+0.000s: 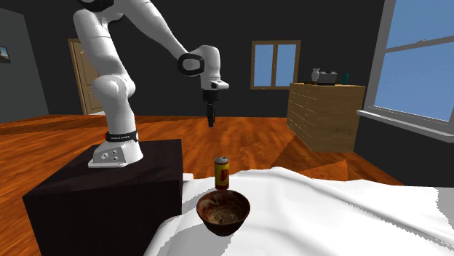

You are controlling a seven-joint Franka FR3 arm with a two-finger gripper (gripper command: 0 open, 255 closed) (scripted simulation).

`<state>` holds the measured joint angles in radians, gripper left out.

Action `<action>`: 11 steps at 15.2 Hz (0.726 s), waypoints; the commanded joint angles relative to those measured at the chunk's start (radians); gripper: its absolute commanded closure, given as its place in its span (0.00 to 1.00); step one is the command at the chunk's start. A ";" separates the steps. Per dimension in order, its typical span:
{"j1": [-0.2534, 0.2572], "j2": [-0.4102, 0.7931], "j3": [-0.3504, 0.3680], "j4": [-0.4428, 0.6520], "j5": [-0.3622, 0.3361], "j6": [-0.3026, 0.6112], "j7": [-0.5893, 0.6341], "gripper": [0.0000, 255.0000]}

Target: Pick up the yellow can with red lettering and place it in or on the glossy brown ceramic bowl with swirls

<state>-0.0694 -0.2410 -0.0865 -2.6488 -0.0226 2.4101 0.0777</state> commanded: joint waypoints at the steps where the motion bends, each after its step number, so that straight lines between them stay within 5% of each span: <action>1: -0.007 0.089 -0.014 0.007 0.004 0.082 -0.014 0.00; 11: -0.051 0.521 -0.023 0.136 0.106 0.379 -0.104 0.00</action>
<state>-0.1116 0.2345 -0.1126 -2.5297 0.0696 2.7601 -0.0142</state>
